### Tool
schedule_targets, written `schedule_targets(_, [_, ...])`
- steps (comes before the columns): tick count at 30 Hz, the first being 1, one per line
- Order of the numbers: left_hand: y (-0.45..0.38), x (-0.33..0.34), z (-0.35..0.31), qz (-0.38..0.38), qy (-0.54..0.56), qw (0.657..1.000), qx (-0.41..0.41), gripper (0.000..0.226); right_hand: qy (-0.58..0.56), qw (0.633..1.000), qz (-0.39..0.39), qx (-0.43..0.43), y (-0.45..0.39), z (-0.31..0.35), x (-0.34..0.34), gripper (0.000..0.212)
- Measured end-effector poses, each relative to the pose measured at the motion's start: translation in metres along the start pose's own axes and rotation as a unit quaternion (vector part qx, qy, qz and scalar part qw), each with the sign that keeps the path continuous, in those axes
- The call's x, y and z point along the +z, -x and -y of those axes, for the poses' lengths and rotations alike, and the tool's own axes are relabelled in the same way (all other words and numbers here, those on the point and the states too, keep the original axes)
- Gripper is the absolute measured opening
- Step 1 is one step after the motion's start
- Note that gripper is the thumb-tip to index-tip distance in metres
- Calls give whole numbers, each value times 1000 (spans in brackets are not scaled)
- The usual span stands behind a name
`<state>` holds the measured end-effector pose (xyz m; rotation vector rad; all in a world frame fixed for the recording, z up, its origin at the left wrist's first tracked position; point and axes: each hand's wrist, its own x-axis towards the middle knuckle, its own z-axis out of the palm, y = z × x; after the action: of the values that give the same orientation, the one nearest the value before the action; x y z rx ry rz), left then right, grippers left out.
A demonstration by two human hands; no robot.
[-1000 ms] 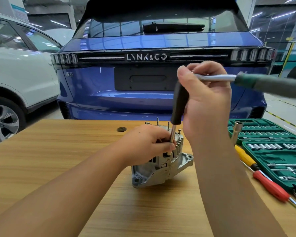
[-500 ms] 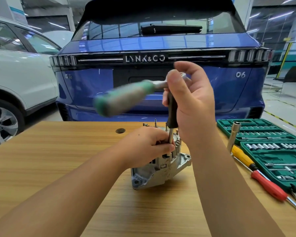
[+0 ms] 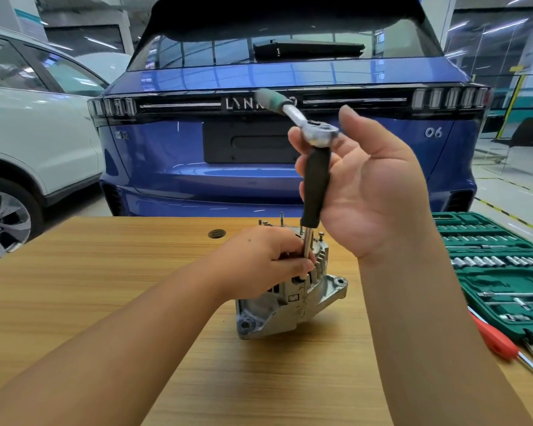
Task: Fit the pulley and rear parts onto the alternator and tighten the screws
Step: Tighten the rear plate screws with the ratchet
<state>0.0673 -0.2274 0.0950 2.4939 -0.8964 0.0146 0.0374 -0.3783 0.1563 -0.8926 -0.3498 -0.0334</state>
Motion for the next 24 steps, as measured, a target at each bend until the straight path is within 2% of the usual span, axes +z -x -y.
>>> schedule_targets(1, [0,0,1,-1,9,1000,-6,9,-13,1000,5,4,1,0,2,35])
schedule_targets(4, [0,1,1,0,6,1000,-2,12,-12,1000,-19,-14,3,-2,5,7])
schedule_targets(5, [0,2,1,0,6,1000,0,12,-19,1000,-19,-12,3,-2,5,9])
schedule_targets(7, [0,2,0,0,7,1000,0,9,-44,999,-11,-25,1,-2,1,25])
schedule_targets(9, [-1,3,0,-1,1,1000,-3,11,-37,994,-21,-100,-1,-5,-2,28])
schedule_targets(10, [-1,3,0,-1,-3,1000,-6,13,8,986,-32,-164,-3,-8,-3,25])
schedule_targets(11, [-2,3,0,0,-6,1000,-9,16,97,965,-50,-239,-4,-12,-3,23])
schedule_targets(13, [-2,3,-1,-3,-12,1000,-9,18,308,879,-57,-359,-8,-18,-5,24])
schedule_targets(14, [-2,3,-1,-7,-8,1000,-8,17,375,844,-31,-382,-10,-21,-7,26])
schedule_targets(15, [-1,4,-1,-10,0,1000,-9,14,406,832,9,-378,-11,-22,-8,30])
schedule_targets(17, [0,5,0,-15,15,1000,-16,13,384,861,88,-322,-9,-22,-7,34])
schedule_targets(21, [-1,6,1,-17,26,999,-17,15,204,944,163,-203,-5,-18,-9,39])
schedule_targets(24, [-3,9,2,-22,27,999,-24,18,141,960,184,-155,-7,-12,-13,34])
